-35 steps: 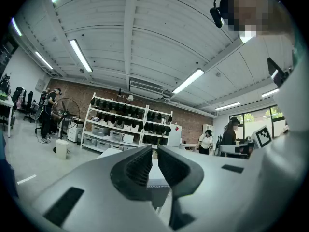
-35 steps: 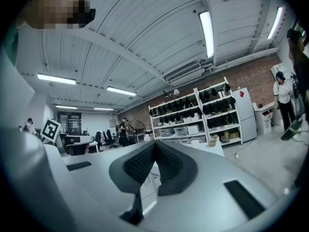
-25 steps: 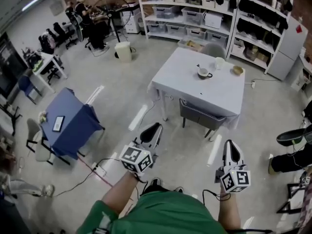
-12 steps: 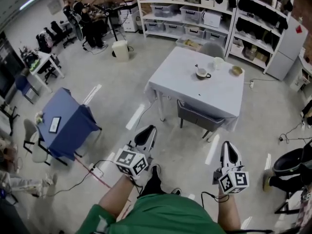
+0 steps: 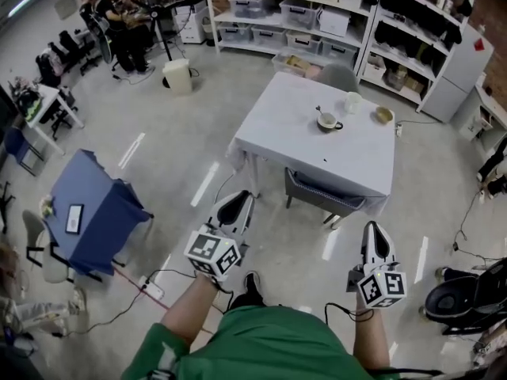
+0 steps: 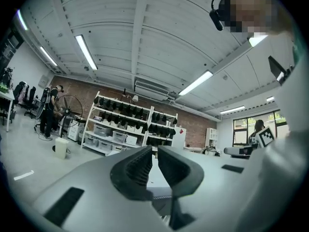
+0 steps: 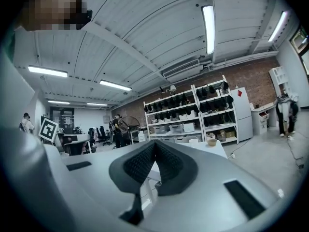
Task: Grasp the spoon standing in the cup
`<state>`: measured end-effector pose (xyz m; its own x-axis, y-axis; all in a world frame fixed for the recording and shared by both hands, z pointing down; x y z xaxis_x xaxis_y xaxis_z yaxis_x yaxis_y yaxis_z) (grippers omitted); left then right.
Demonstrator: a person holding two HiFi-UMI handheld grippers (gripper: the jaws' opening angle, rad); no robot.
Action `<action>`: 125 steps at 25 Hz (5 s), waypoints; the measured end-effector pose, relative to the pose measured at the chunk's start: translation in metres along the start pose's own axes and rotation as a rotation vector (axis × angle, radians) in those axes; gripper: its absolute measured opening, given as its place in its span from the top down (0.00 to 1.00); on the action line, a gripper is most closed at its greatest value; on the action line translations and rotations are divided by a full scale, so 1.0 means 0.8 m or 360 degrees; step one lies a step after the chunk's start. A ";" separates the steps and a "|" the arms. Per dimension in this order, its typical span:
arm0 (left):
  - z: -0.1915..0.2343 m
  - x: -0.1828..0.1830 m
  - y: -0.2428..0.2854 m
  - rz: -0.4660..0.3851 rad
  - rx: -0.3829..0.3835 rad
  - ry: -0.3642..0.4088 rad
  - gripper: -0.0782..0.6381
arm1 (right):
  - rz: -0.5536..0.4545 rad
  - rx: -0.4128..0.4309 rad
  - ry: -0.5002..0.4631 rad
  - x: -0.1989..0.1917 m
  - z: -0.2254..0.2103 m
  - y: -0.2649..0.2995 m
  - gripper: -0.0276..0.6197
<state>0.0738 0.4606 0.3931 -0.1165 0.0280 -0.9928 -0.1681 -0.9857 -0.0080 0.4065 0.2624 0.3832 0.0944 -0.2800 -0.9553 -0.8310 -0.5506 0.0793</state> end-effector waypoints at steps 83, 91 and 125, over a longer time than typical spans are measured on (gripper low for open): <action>0.368 -0.047 0.826 0.0239 -0.0573 -0.0050 0.82 | -0.0053 -0.0623 0.0177 0.062 -0.234 0.678 0.92; 0.340 -0.123 0.932 0.0520 -0.0901 -0.0129 0.82 | -0.0106 -0.0904 0.0199 0.059 -0.251 0.669 0.92; 0.272 -0.330 1.062 0.1573 -0.1041 -0.0827 0.79 | -0.0139 -0.1359 0.0328 0.026 -0.248 0.565 0.92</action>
<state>-0.2514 -0.3481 0.6747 -0.3051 -0.8393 -0.4499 0.6971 -0.5187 0.4949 0.1417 -0.1482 0.4560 0.3035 -0.3005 -0.9042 -0.1309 -0.9531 0.2729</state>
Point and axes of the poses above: the fingertips, and each gripper's own axes: y forward along the fingers, z to its left, x out of its top, the point moved 10 cm from there along -y, backward along the fingers, and after that the axes turned 7 degrees about y, right-handed, at the moved point
